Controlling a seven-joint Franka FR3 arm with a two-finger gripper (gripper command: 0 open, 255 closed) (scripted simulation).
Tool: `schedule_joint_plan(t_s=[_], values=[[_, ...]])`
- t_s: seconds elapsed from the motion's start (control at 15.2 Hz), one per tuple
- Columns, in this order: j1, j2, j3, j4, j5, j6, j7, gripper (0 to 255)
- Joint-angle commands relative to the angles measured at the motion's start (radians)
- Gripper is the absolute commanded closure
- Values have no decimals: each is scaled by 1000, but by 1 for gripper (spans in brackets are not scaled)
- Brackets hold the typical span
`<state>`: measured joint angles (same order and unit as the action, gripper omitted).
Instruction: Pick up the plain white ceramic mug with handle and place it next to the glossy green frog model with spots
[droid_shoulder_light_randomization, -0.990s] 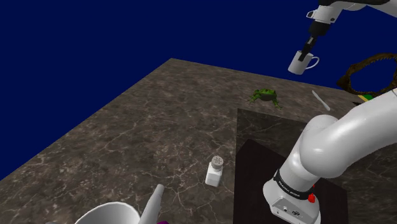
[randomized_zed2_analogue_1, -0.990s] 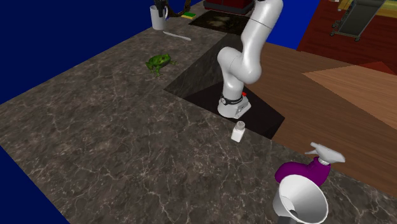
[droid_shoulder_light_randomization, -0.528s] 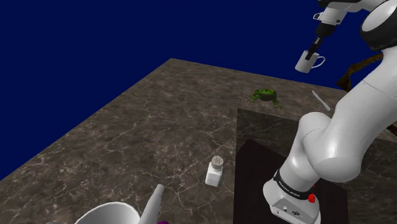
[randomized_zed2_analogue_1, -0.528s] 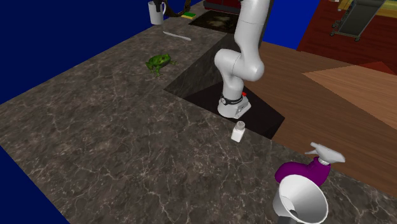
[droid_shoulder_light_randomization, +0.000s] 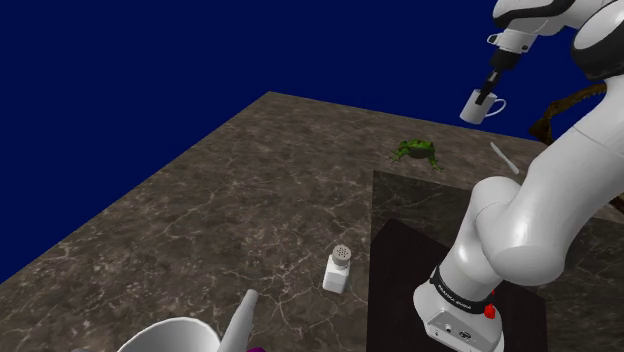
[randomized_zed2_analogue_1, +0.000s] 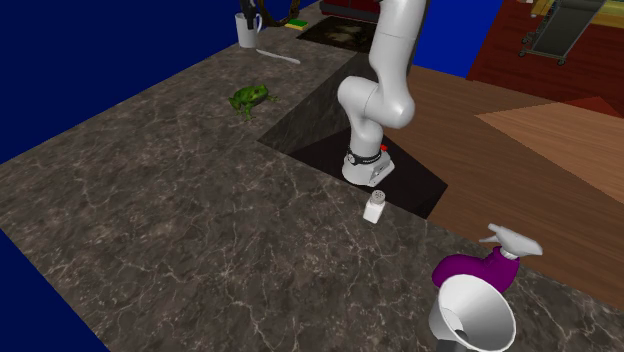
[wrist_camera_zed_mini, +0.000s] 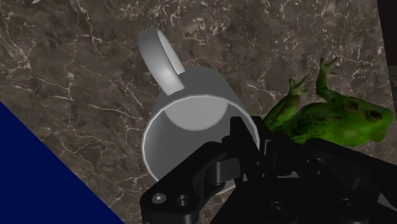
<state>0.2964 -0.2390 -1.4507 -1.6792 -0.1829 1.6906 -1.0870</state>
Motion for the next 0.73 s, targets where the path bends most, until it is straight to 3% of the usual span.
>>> schedule_joint_plan(t_s=[0.0, 0.66], values=[[-20, -6, 17, -34, -6, 29, 3, 255], [-36, -19, 11, -171, -24, 161, 12, 255]])
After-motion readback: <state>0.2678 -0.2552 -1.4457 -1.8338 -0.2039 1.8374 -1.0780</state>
